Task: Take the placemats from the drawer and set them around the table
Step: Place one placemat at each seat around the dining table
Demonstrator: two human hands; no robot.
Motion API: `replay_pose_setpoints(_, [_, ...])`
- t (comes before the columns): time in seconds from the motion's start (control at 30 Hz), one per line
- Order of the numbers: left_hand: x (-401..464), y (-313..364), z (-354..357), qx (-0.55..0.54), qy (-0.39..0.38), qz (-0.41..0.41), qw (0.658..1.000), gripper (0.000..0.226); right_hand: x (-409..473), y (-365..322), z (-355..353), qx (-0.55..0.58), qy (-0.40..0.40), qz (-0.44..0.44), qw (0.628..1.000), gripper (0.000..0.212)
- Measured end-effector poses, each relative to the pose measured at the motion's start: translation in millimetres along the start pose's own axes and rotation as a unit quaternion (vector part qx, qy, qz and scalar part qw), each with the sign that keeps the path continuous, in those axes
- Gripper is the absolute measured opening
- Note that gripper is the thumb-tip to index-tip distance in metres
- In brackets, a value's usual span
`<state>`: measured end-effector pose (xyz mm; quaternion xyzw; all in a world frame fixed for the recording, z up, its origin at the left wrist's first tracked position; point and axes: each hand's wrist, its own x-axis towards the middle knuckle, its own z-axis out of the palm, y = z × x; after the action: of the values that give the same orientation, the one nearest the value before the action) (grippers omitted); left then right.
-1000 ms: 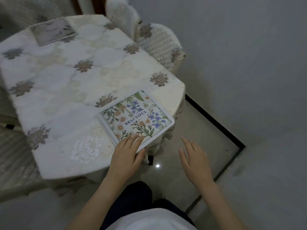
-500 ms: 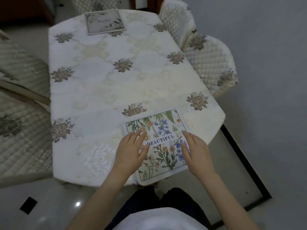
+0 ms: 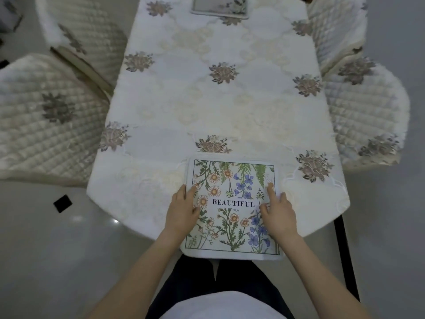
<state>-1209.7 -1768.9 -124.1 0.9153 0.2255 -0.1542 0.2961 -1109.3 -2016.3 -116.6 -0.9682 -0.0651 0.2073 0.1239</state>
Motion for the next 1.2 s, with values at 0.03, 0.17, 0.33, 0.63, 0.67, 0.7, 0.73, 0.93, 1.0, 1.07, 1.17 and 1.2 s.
replay_pose_setpoints(0.03, [-2.8,2.4,4.5,-0.01,0.011,-0.01,1.0,0.062,-0.6,1.7,0.8,0.01,-0.001,0.001,1.0,0.057])
replay_pose_setpoints(0.17, [-9.0,13.0,12.9,-0.009,0.046,-0.031,0.998,0.054,-5.3,6.4,3.3,0.048,-0.027,0.003,0.998,0.06])
replay_pose_setpoints(0.33, [-12.8,17.7,11.2,-0.046,0.113,-0.028,0.992,0.049,-10.5,12.5,-9.6,0.106,-0.025,-0.014,0.994,0.064])
replay_pose_setpoints(0.63, [-22.9,14.1,4.8,-0.274,0.049,-0.06,0.959,0.049,-21.0,36.7,-33.2,0.284,-0.051,-0.017,0.957,0.06])
replay_pose_setpoints(0.67, [-23.6,16.3,5.0,-0.303,0.034,-0.068,0.95,0.049,-20.5,39.4,-35.7,0.311,-0.072,-0.013,0.948,0.059])
replay_pose_setpoints(0.7, [-24.6,18.3,4.8,-0.317,0.023,-0.072,0.945,0.05,-19.4,42.3,-36.2,0.322,-0.093,-0.018,0.942,0.06])
replay_pose_setpoints(0.73, [-26.0,19.7,5.2,-0.326,0.016,-0.072,0.942,0.05,-18.7,44.3,-35.7,0.32,-0.114,-0.024,0.94,0.064])
replay_pose_setpoints(0.93, [-37.0,23.3,9.5,-0.36,0.035,-0.07,0.93,0.06,-20.6,48.4,-30.8,0.327,-0.111,-0.053,0.937,0.072])
replay_pose_setpoints(1.0, [-41.9,25.6,9.9,-0.366,0.051,-0.072,0.926,0.061,-19.2,48.2,-34.7,0.345,-0.108,-0.056,0.931,0.072])
replay_pose_setpoints(1.07, [-47.9,28.5,8.7,-0.37,0.068,-0.074,0.924,0.061,-18.4,45.7,-39.8,0.371,-0.11,-0.053,0.921,0.07])
replay_pose_setpoints(1.17, [-61.8,29.9,4.9,-0.386,0.107,-0.087,0.912,0.06,-16.9,37.8,-46.2,0.396,-0.119,-0.06,0.908,0.066])
replay_pose_setpoints(1.2, [-67.9,29.1,3.1,-0.39,0.121,-0.091,0.908,0.06,-16.2,33.6,-48.3,0.396,-0.122,-0.07,0.907,0.066])
